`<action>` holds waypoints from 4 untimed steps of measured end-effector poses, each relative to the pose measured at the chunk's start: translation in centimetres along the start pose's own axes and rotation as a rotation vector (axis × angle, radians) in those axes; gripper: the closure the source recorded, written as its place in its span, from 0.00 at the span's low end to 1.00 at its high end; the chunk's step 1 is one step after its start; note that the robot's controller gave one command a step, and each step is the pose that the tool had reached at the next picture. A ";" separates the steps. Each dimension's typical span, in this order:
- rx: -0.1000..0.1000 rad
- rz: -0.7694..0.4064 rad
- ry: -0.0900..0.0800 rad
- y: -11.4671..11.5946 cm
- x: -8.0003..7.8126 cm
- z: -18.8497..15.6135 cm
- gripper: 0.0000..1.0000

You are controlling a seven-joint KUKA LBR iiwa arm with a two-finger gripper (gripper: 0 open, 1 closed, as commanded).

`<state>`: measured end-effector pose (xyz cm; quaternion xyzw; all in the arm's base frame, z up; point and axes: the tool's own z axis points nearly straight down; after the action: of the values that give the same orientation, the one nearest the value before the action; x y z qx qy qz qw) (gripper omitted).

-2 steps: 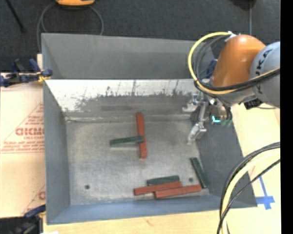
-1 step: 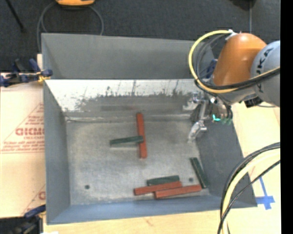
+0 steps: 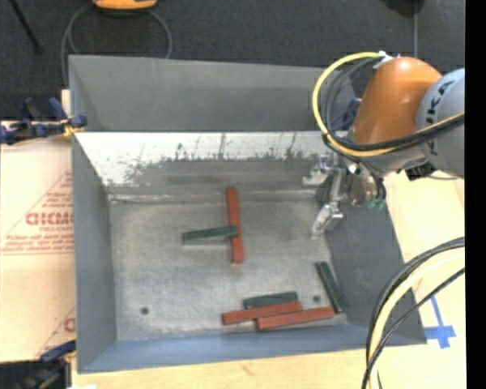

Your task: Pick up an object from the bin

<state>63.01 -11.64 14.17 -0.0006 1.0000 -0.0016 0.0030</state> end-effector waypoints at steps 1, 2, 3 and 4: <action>-0.001 -0.061 0.002 0.7 2.0 1.9 0.00; -0.006 -0.057 0.011 0.9 4.5 0.6 0.00; -0.001 -0.106 -0.002 0.4 9.6 0.3 0.00; -0.004 -0.084 0.005 1.5 10.7 3.7 0.00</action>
Offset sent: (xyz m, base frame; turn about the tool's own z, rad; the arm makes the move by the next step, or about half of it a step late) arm -0.0699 0.0079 0.0273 -0.0317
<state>52.38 -10.19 10.38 -0.0426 0.9991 0.0001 0.0006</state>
